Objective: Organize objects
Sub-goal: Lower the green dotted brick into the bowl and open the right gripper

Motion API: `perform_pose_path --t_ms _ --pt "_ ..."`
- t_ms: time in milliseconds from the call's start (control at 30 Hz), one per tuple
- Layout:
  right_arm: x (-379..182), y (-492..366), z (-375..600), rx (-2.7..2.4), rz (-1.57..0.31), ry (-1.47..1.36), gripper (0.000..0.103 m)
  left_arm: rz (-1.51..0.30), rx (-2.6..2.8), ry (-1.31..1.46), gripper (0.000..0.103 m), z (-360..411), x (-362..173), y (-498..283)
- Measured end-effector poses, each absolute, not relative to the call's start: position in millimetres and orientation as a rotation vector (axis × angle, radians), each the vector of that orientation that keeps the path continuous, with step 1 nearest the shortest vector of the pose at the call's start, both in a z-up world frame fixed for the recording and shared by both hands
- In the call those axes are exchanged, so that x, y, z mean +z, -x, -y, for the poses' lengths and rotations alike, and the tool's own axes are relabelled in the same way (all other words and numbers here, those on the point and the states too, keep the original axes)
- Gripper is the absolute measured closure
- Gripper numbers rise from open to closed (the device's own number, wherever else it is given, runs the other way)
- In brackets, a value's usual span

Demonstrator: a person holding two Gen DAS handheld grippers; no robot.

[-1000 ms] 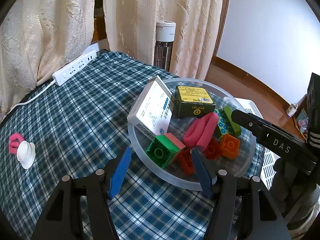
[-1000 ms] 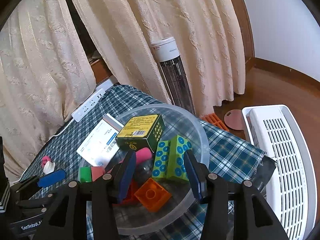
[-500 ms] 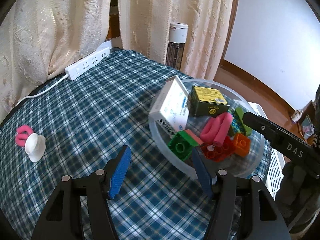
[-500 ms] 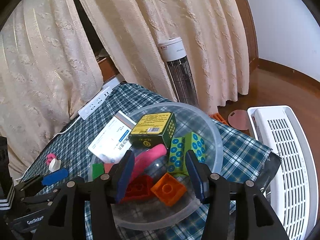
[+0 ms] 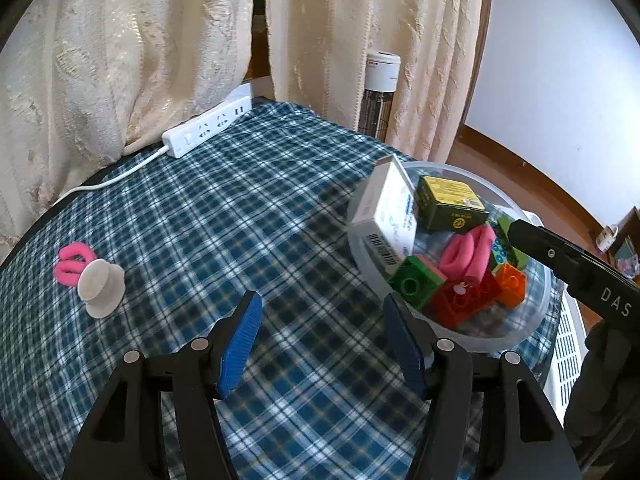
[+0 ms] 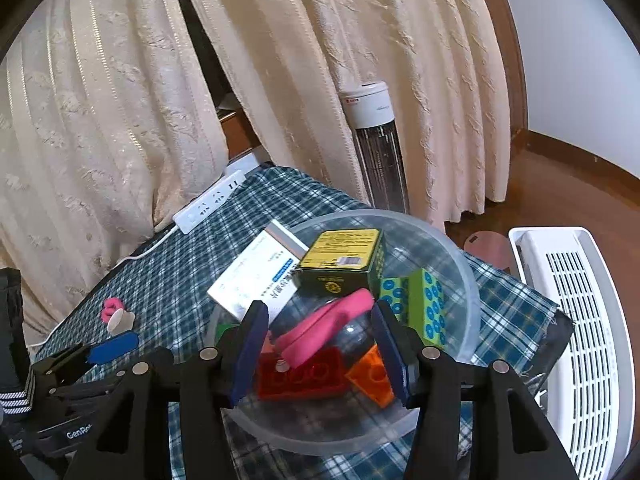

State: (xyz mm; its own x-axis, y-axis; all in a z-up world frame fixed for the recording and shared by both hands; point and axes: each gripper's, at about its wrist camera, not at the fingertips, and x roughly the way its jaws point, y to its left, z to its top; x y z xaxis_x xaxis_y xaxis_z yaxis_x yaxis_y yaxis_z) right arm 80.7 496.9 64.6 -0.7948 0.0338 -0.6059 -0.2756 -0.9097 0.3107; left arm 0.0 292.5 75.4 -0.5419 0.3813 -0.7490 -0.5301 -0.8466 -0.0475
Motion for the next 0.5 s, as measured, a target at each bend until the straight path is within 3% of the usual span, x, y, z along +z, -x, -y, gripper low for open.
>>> perform_pose_path --t_ms 500 --pt "70.3 -71.7 -466.2 2.814 -0.535 0.948 0.042 -0.218 2.415 1.095 0.039 -257.8 75.7 10.2"
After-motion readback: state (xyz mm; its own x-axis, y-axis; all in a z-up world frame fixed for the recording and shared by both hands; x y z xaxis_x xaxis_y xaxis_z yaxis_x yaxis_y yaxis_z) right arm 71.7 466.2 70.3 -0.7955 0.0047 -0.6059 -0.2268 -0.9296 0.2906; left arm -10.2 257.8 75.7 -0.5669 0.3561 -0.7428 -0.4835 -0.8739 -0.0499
